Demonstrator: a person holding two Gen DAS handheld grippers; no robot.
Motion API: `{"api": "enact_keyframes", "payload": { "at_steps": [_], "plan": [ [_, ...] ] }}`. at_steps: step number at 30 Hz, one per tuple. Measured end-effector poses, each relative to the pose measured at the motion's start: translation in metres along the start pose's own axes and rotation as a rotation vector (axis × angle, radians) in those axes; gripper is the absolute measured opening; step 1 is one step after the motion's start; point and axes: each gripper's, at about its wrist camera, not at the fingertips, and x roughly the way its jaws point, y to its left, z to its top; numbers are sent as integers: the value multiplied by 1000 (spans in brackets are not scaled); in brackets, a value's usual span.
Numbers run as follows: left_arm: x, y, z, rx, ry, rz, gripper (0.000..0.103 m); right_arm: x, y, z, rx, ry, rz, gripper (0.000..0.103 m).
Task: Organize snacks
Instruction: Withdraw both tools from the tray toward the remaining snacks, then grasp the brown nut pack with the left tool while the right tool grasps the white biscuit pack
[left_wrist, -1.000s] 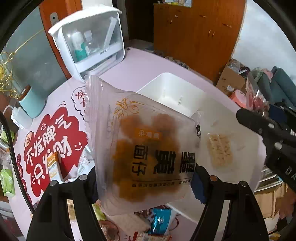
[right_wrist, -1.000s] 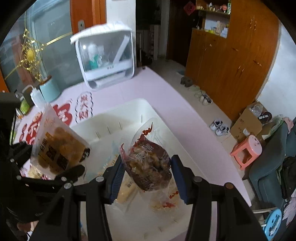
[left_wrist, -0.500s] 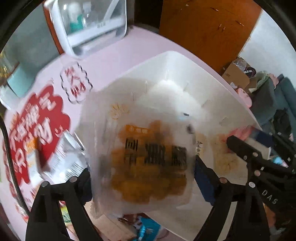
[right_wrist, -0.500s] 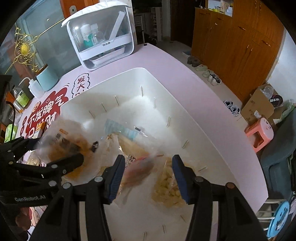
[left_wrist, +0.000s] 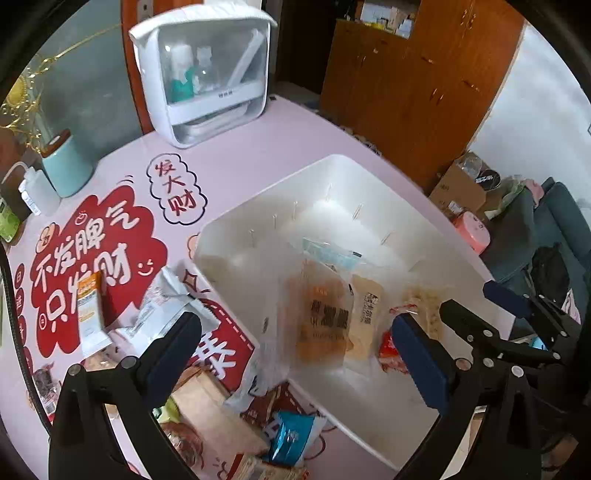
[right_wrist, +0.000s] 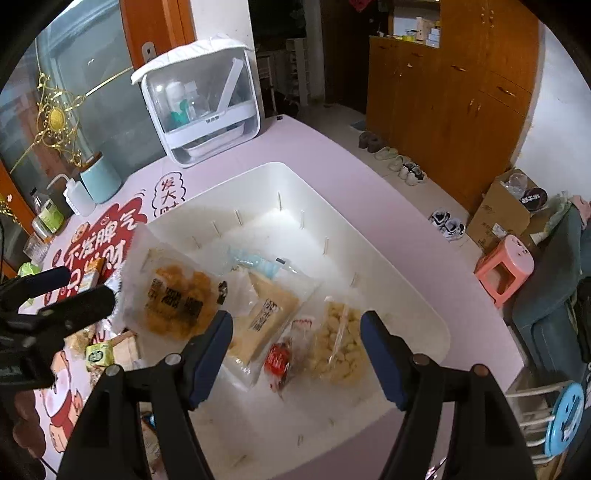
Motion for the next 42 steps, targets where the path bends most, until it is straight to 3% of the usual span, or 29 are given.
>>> {"api": "enact_keyframes", "payload": {
  "at_steps": [10,24,32,42],
  "plan": [
    [-87,35,-34,11,-101,17,102,-54,26,-17,54,-105,-3,72],
    [-185,161,-93,-89,-200,128,102,-114,119,-41,-39,-225,54,72],
    [-191,201,-123,-119,-179,146,102,-112,150,-62,-94,-240,72,72],
    [-140,183,-145,-36,-66,81,102,-55,176,-107,-294,-60,73,72]
  ]
}}
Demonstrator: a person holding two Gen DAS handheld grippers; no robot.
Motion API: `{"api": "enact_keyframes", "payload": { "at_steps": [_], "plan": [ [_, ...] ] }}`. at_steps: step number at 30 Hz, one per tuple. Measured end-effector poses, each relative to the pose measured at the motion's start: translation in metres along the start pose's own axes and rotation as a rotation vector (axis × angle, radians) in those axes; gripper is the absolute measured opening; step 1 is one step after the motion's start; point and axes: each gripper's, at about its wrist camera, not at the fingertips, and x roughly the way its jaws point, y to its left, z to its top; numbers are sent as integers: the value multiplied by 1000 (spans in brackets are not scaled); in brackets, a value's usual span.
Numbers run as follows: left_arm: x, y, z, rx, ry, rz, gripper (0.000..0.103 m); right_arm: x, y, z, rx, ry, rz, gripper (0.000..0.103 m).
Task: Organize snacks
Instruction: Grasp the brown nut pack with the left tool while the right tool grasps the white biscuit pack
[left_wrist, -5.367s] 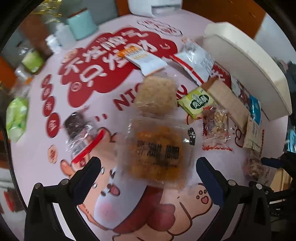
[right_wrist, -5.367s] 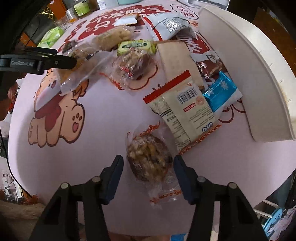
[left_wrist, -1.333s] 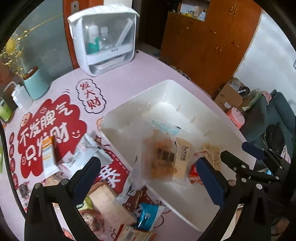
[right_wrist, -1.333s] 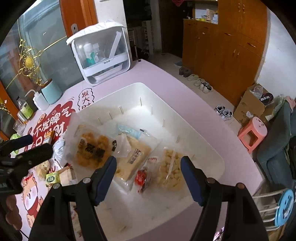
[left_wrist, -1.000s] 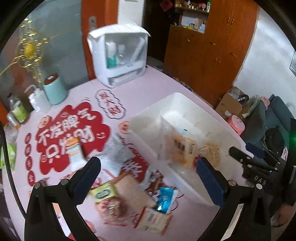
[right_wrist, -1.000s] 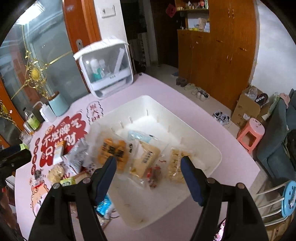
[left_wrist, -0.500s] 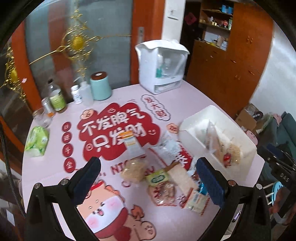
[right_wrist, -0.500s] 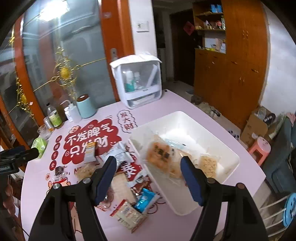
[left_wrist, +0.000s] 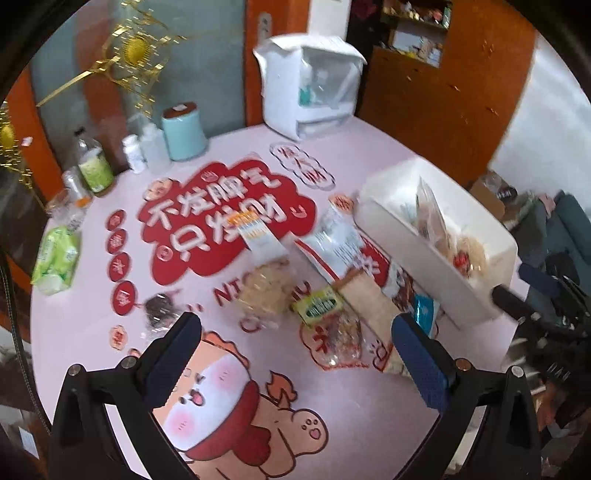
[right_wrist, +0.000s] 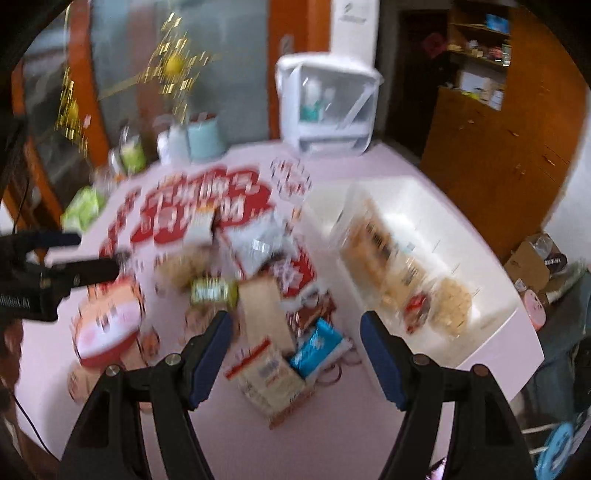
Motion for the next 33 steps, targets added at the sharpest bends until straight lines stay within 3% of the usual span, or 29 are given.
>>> {"api": "enact_keyframes", "payload": {
  "at_steps": [5,19,25,31,32,33],
  "plan": [
    [40,-18,-12,28,75,-19,102,29,7,-19,-62,85,38,72],
    [135,-40,-36,-5,260,-58,102,86,8,-44,-163,206,169,72],
    [163,-41,-39,-36,322,-66,95,101,15,-52,-226,246,194,72],
    [186,-39,-39,-82,373,-72,80,102,21,-55,-284,231,197,72],
    [189,-39,-40,-84,381,-70,79,102,22,-56,-294,233,205,72],
    [190,-40,-39,-81,377,-64,79,103,24,-57,-309,237,215,64]
  ]
}}
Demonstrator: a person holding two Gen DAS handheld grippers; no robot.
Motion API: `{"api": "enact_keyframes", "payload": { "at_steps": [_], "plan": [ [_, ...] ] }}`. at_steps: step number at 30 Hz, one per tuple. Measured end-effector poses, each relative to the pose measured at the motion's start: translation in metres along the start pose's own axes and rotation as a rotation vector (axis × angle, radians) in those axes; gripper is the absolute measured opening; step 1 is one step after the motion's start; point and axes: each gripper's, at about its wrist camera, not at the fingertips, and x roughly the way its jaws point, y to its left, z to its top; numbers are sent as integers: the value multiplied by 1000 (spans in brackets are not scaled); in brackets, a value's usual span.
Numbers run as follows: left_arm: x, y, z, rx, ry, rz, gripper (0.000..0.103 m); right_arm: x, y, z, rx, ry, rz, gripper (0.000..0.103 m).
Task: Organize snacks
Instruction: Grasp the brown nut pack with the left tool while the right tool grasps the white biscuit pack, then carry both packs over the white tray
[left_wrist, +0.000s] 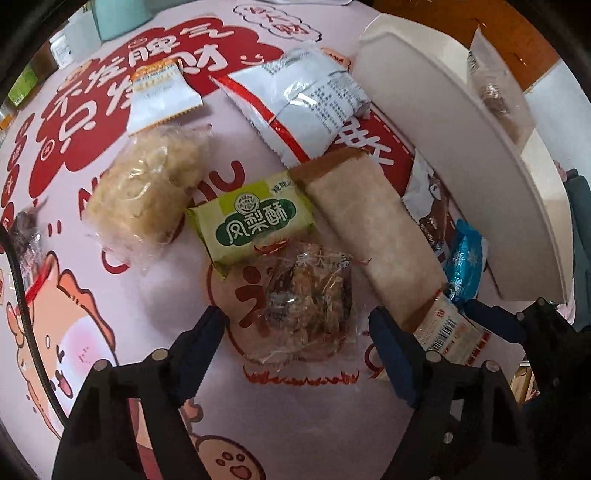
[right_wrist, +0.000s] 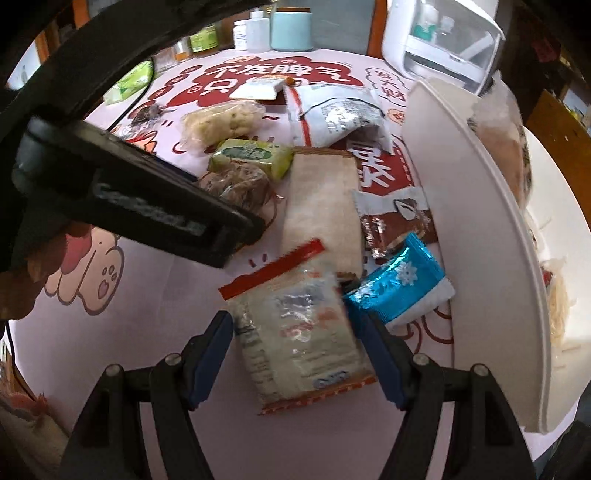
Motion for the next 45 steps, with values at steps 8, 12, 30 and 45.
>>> {"api": "enact_keyframes", "payload": {
  "at_steps": [8,12,30,45],
  "plan": [
    [4,-17,6,48,-17,67,57,4,5,-2,-41,5,20,50],
    [3,-21,8,47,-19,69,55,4,2,-1,-33,6,30,49],
    [-64,-34,-17,72,-117,90,48,-50,-8,2,58,-114,50,47],
    [-128,-83,-2,163,-273,53,48,-136,-64,-5,204,-313,-18,47]
  ]
}}
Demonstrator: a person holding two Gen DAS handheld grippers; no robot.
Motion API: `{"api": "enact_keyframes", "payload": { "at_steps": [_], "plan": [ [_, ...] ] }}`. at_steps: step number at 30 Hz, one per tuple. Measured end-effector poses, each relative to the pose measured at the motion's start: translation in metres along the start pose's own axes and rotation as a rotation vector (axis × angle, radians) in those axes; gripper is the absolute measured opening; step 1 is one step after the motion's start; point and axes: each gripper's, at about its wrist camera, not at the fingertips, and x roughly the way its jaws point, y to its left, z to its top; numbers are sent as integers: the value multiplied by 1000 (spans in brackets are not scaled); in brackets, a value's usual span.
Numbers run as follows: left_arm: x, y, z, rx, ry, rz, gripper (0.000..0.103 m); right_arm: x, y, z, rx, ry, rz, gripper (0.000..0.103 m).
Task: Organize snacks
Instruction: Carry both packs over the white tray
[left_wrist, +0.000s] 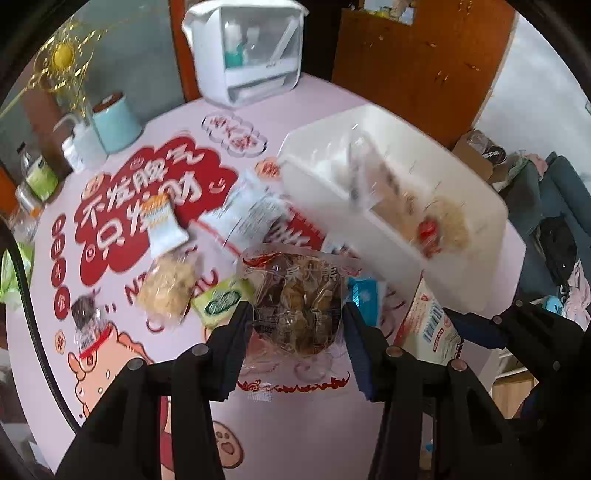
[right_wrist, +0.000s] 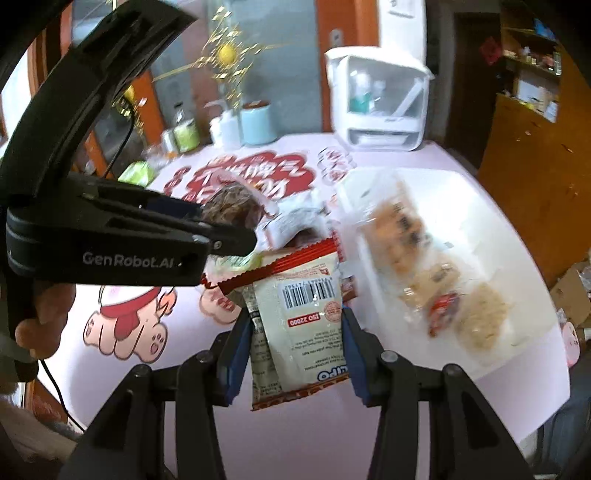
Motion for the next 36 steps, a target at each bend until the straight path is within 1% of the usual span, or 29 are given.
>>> {"api": "enact_keyframes", "payload": {
  "at_steps": [5,11,17,23,29,36],
  "plan": [
    [-12,-29,18,29,-47,-22,48,-18,-34,5,45,-53,-45,47],
    [-9,-69,39,59,-66,-41,48,-27,-89,12,119,-90,-97,47],
    [7,-108,65,64,-65,-38,48,-20,-139,22,157,-95,-119,47],
    [26,-133,87,42,-64,-23,48,-1,-182,41,196,-80,-121,47],
    [48,-147,101,16,-40,1,48,15,-203,63,209,-86,-102,47],
    [68,-154,107,3,-14,31,49,43,-207,76,183,-55,-97,49]
  ]
}}
